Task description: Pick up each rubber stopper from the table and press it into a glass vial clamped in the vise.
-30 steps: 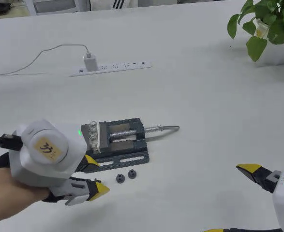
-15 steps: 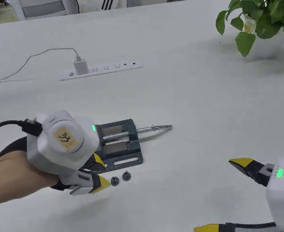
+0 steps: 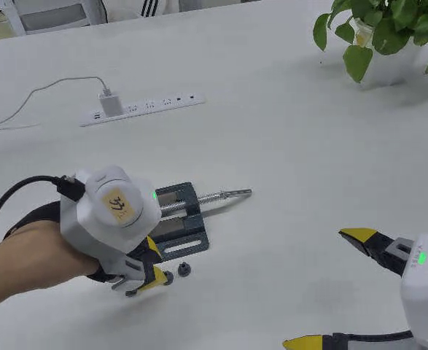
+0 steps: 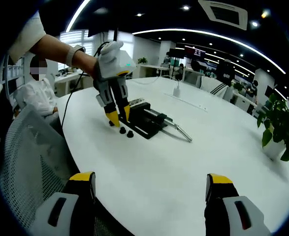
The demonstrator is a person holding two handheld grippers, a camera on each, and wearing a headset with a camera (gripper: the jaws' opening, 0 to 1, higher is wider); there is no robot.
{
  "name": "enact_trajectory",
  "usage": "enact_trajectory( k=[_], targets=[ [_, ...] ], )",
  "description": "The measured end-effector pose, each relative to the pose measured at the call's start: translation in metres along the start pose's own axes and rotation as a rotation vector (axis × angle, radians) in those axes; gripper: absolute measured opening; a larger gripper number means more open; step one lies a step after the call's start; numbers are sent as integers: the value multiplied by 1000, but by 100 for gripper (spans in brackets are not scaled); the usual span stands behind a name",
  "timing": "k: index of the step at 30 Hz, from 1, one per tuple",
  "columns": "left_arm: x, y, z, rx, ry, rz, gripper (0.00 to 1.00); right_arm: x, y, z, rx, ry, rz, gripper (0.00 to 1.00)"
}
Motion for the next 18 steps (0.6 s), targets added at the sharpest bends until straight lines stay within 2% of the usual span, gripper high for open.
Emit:
enact_trajectory(
  k=[6,11,13,18],
  targets=[
    [8,0,-2,25,36,-6,9,0,-1,1,-1,-2,-4,91],
    [9,2,-2,30,47,-8,6,0,-1,2,2,-2,-4,90],
    [11,2,-3,55,67,-2,6,0,-1,2,3,-2,-4,90],
    [11,3,-2,58,75,-10,6,0,-1,2,4,-2,-3,90]
  ],
)
Point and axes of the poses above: the centre of the closed fingertips' face, and the gripper's own axes: x roughly forward along the fingers, y roughly to its left, z roughly out of its top, the point moved 6 cm from there along -x, roughly backward along the fingers, and after that the axes turned 14 degrees about -x, right-handed, at the moved point
